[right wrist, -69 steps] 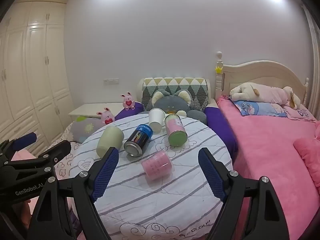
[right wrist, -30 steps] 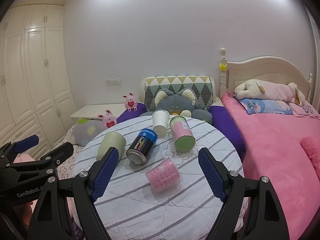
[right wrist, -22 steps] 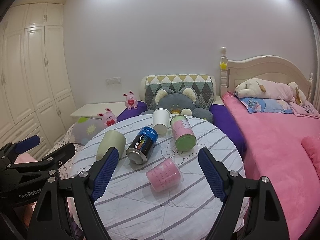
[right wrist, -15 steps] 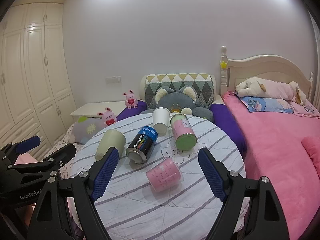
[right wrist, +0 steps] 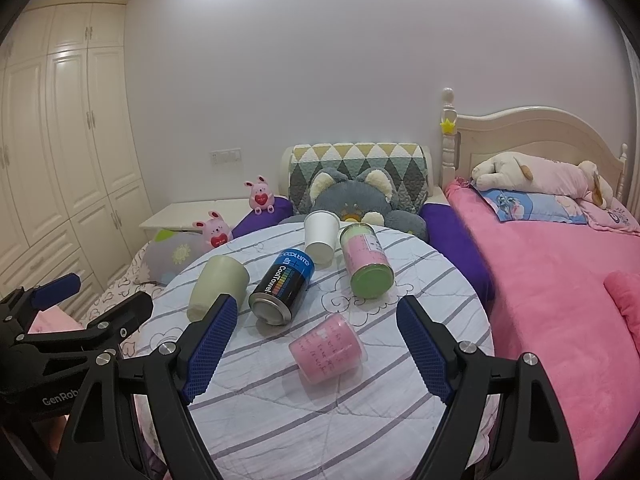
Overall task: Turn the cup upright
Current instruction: 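Move the right gripper toward the pink plastic cup lying on its side, then grasp the pink plastic cup around its body with the right gripper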
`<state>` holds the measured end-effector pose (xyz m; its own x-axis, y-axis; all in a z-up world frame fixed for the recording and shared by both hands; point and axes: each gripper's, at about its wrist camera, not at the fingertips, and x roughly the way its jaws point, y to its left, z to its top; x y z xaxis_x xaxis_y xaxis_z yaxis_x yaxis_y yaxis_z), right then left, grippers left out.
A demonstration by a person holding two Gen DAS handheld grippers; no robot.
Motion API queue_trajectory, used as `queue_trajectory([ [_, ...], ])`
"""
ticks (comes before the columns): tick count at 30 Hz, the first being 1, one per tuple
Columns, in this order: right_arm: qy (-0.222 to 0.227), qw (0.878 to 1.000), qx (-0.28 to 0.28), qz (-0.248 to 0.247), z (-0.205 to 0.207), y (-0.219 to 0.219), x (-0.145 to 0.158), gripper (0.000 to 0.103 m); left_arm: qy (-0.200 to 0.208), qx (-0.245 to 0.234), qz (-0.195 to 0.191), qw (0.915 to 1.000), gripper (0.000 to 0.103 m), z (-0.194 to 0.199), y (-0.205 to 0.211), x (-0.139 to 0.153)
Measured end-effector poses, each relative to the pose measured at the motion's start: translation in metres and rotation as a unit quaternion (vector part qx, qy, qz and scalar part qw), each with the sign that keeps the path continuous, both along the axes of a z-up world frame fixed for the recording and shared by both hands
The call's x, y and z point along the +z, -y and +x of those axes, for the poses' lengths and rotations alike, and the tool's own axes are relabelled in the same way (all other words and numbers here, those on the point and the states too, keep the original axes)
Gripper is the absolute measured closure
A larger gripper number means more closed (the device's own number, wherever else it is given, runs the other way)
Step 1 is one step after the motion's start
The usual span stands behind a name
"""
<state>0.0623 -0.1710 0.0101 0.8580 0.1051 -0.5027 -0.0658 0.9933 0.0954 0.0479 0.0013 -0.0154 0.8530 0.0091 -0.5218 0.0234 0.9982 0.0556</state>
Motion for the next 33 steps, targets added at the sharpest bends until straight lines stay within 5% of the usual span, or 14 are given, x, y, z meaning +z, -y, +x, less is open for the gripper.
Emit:
queue_trajectory([
  [21,-0.018,1.0,0.002,0.001,0.024,0.006,-0.014,0.02,-0.026,0.011,0.01,0.9996,0.0,0.026,-0.004,-0.014],
  [33,-0.078,0.996,-0.035,0.039,0.044,0.01,-0.05,0.02,-0.065,0.022,0.015,0.9975,0.0,0.051,-0.011,-0.038],
])
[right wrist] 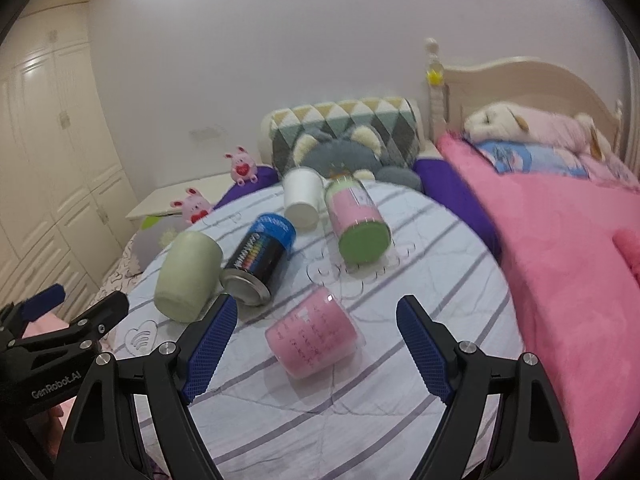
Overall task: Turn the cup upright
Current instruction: 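Grasp the pink plastic cup around its body with the right gripper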
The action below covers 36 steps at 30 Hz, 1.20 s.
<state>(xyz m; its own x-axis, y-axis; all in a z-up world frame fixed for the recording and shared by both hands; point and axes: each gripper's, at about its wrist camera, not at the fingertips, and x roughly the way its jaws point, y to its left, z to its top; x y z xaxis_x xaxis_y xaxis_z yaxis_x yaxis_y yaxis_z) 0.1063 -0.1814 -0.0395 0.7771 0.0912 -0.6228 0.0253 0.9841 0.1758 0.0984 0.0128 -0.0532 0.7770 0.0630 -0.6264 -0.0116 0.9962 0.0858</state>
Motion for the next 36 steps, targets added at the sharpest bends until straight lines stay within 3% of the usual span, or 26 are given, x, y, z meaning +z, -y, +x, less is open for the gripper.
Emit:
queue_trajectory([
  [14,-0.077,0.989,-0.059,0.112,0.014,0.001,-0.058,0.02,-0.025,-0.003,-0.006,0.9997,0.0,0.018,-0.014,-0.022],
  [20,-0.076,0.98,-0.077,0.169,0.024,0.006,-0.07,0.02,-0.023,-0.004,-0.008,0.9997,0.0,0.025,-0.02,-0.026],
  [27,-0.096,0.975,-0.088,0.181,0.048,0.003,-0.087,0.02,-0.027,-0.005,-0.008,0.9996,0.0,0.036,-0.023,-0.031],
  [36,-0.098,0.984,-0.011,0.149,0.069,0.009,-0.088,0.02,-0.04,-0.007,-0.011,0.9991,0.0,0.043,-0.017,-0.038],
])
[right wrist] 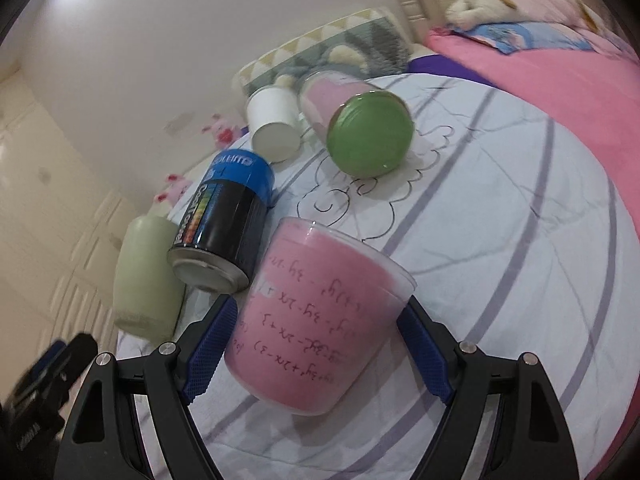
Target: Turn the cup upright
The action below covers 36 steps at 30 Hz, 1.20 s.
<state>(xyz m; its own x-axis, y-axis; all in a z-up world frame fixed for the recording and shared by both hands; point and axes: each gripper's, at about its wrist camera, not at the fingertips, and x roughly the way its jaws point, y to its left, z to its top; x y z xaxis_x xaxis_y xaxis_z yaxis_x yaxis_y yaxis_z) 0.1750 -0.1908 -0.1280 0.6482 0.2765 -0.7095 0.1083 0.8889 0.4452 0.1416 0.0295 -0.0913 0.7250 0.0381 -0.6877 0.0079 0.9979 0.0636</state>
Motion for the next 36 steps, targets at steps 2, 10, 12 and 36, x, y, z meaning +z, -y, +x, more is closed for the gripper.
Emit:
queue_trajectory([
  [2,-0.003,0.999,0.032,-0.009,0.004,0.001,0.002,0.021,-0.001,0.0,-0.002,1.0,0.0,0.001,0.001,0.0],
  [10,-0.024,0.986,0.155,-0.052,0.018,-0.001,0.009,0.024,-0.007,0.005,-0.012,0.9999,0.0,-0.004,0.013,0.001],
  [12,-0.022,0.984,0.17,-0.05,0.018,0.002,0.011,0.028,-0.007,0.006,-0.011,0.9999,0.0,-0.006,0.016,0.002],
  [36,0.011,0.97,0.237,-0.049,-0.027,0.021,0.02,0.022,-0.024,-0.007,-0.029,0.9993,0.0,-0.031,0.086,0.017],
])
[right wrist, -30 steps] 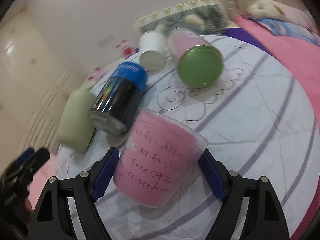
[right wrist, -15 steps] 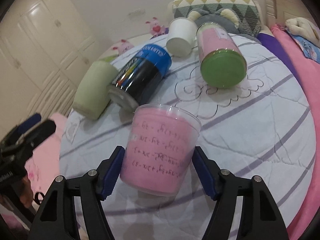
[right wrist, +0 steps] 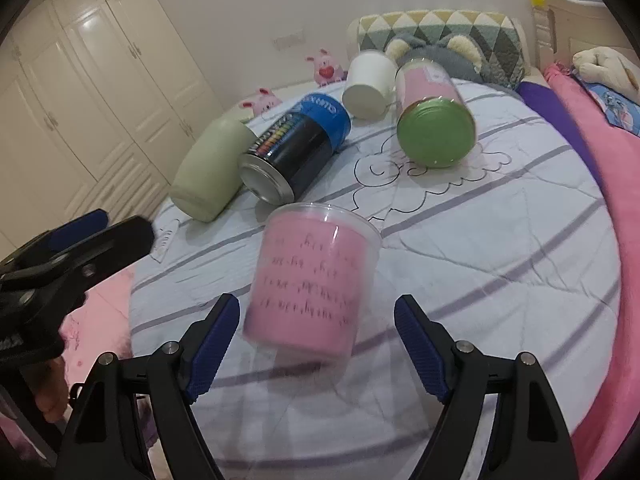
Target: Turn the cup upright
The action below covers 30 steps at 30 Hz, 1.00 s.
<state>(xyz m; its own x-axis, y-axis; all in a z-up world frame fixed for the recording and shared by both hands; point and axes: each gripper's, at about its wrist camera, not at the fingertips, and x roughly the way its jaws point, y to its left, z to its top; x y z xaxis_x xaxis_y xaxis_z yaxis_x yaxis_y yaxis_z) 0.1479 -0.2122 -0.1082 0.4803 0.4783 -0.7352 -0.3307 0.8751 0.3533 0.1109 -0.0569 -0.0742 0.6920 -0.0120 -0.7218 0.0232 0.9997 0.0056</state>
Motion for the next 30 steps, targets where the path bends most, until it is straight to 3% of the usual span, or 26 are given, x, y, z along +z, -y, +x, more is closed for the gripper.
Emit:
queue_trajectory([
  [6,0.029,0.999,-0.036,-0.022,-0.018,0.026,0.012,0.021,-0.016,-0.008,-0.021,0.9996,0.0,0.002,0.026,-0.005],
  [14,0.048,0.991,-0.085,-0.087,-0.02,0.053,0.013,0.021,-0.071,-0.01,-0.053,0.996,0.0,0.022,0.055,-0.028],
  [22,0.038,0.992,-0.08,-0.086,-0.011,0.067,0.0,0.021,-0.123,0.011,-0.079,0.9892,0.0,0.048,0.066,-0.052],
  [30,0.039,0.994,-0.061,-0.082,0.001,0.069,-0.004,0.021,-0.135,0.03,-0.073,0.9877,0.001,0.065,0.07,-0.063],
])
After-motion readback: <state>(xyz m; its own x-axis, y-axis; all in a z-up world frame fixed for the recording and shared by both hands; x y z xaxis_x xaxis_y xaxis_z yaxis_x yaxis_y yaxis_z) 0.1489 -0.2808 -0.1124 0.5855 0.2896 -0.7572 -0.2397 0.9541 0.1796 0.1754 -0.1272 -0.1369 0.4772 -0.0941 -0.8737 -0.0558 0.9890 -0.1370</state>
